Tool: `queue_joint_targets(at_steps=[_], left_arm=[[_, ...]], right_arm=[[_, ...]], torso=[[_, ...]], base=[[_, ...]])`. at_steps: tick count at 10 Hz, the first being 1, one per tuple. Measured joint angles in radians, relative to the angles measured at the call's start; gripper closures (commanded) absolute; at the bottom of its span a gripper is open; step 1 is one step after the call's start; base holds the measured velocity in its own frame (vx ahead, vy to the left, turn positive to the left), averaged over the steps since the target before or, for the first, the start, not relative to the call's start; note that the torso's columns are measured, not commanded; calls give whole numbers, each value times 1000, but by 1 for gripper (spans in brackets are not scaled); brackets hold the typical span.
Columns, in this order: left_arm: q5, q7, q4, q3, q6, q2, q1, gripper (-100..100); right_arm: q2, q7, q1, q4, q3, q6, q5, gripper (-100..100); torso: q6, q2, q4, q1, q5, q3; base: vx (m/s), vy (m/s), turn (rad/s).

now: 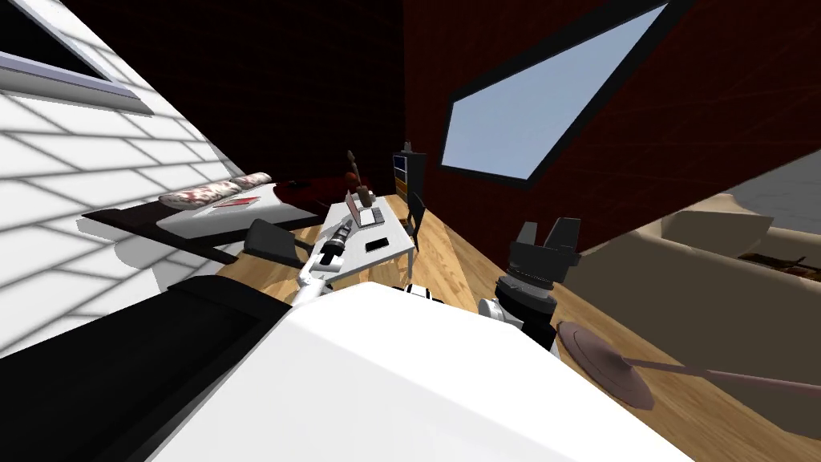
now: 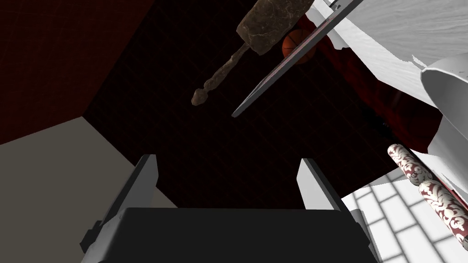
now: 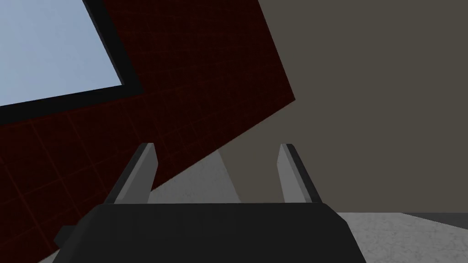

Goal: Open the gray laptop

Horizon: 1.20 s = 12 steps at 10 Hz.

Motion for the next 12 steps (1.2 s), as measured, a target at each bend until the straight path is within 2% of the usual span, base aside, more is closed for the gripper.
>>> queue_joint_targets(at_steps=[4,5,9,12], left_arm=[[-13,11,104,45,38,43,-46,-100],[-19,15,150,62,49,60,-70,-100],[-46,36,270,124,119,109,-144,-100],[-58,61,347,153,160,149,-209,-100]], right_arm=[[0,0,0,0,0,0,0,0],[0,0,0,0,0,0,0,0],[0,0,0,0,0,0,0,0],[0,0,0,0,0,0,0,0]], torso=[[0,-1,0,-1,0,-1],[0,0,0,0,0,0],[-1,-1,0,0,0,-1],[-1,-1,0,0,0,-1]], base=[[-39,28,-229],[-69,57,-434],[-79,78,-297],[-79,79,-215]])
